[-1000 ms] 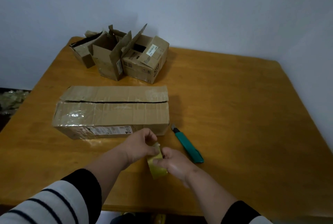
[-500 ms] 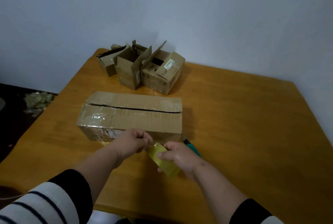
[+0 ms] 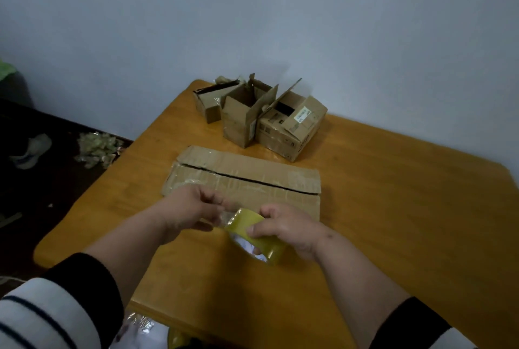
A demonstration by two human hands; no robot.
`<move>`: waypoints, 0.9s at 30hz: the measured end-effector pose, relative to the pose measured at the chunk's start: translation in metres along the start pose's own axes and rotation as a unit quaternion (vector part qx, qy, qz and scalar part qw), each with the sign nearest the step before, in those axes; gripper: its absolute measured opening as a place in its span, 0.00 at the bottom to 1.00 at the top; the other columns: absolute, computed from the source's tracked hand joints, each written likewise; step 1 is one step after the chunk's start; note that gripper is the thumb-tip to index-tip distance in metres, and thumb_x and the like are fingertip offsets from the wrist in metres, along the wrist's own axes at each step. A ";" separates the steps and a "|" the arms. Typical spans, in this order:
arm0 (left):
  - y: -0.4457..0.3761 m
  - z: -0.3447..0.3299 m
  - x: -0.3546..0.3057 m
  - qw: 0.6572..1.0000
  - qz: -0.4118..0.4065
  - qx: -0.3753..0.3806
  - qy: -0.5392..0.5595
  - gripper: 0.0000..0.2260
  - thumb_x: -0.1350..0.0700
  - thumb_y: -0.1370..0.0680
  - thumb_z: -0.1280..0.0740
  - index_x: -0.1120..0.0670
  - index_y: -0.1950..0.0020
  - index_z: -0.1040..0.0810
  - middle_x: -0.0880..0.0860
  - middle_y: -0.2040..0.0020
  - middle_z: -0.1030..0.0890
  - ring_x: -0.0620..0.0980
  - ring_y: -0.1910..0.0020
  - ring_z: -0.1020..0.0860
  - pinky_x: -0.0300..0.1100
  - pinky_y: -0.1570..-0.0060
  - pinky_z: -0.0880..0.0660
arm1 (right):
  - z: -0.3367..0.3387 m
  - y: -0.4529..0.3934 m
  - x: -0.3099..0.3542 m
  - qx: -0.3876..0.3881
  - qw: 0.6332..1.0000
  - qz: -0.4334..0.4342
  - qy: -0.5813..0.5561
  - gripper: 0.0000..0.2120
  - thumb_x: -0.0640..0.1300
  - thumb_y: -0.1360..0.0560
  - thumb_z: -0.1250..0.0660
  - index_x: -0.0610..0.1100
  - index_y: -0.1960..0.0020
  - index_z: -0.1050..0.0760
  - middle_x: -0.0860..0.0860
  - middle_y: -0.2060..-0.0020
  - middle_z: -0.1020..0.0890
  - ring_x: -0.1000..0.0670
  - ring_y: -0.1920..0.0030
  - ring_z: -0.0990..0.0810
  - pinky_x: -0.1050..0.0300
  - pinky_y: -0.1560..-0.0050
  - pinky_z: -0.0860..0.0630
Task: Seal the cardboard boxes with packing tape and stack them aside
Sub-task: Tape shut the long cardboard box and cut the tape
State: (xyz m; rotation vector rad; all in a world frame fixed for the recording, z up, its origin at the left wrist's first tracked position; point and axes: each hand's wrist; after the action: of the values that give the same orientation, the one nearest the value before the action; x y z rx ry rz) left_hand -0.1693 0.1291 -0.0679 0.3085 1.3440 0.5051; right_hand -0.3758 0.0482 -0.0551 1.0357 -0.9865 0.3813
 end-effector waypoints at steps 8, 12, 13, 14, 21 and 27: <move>-0.006 0.083 -0.012 0.987 0.000 0.035 0.157 0.11 0.69 0.27 0.34 0.71 0.45 0.21 0.54 0.51 0.15 0.58 0.51 0.18 0.58 0.49 0.20 | 0.001 -0.038 0.074 0.037 0.990 0.052 0.126 0.07 0.38 0.25 0.29 0.43 0.48 0.23 0.46 0.56 0.18 0.40 0.49 0.20 0.39 0.37 0.28; -0.013 0.118 -0.005 0.961 0.009 0.086 0.263 0.18 0.65 0.30 0.39 0.69 0.42 0.22 0.61 0.55 0.20 0.56 0.53 0.21 0.62 0.45 0.23 | 0.000 -0.059 0.099 0.008 0.989 0.060 0.135 0.10 0.39 0.25 0.30 0.37 0.45 0.23 0.46 0.59 0.19 0.42 0.53 0.21 0.39 0.38 0.28; -0.016 0.124 -0.004 0.963 0.008 0.084 0.257 0.17 0.63 0.31 0.38 0.66 0.45 0.21 0.61 0.55 0.21 0.55 0.54 0.21 0.61 0.46 0.23 | -0.002 -0.065 0.105 0.004 0.988 0.063 0.144 0.09 0.39 0.25 0.30 0.37 0.46 0.22 0.48 0.61 0.19 0.43 0.54 0.21 0.40 0.40 0.27; -0.019 0.129 -0.004 0.968 0.003 0.075 0.240 0.14 0.61 0.30 0.36 0.64 0.48 0.20 0.61 0.56 0.21 0.55 0.54 0.21 0.60 0.47 0.22 | -0.005 -0.071 0.110 0.002 0.985 0.065 0.158 0.09 0.40 0.25 0.30 0.38 0.46 0.22 0.47 0.60 0.20 0.42 0.54 0.21 0.39 0.40 0.27; -0.050 0.151 -0.006 0.993 -0.018 0.007 0.120 0.08 0.61 0.29 0.25 0.56 0.59 0.24 0.53 0.64 0.20 0.49 0.61 0.22 0.56 0.51 0.18 | -0.016 -0.101 0.128 -0.021 0.982 0.044 0.184 0.12 0.44 0.24 0.30 0.42 0.42 0.22 0.51 0.57 0.20 0.48 0.52 0.21 0.44 0.40 0.25; -0.060 0.168 -0.007 0.992 -0.012 0.044 0.122 0.07 0.65 0.21 0.35 0.58 0.57 0.22 0.58 0.60 0.18 0.51 0.59 0.21 0.54 0.54 0.19 | -0.012 -0.109 0.140 -0.048 0.976 0.041 0.210 0.10 0.49 0.23 0.31 0.44 0.46 0.20 0.47 0.50 0.17 0.46 0.47 0.19 0.44 0.39 0.25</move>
State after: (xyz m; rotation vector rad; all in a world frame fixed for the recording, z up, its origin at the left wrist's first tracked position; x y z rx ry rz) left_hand 0.0038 0.0865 -0.0563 0.3101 1.6083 0.4746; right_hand -0.2202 -0.0191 0.0001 0.7853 -0.6596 0.5882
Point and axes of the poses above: each hand's wrist, its own y-axis away from the middle knuckle, its own z-axis out of the back of the hand, x = y × z
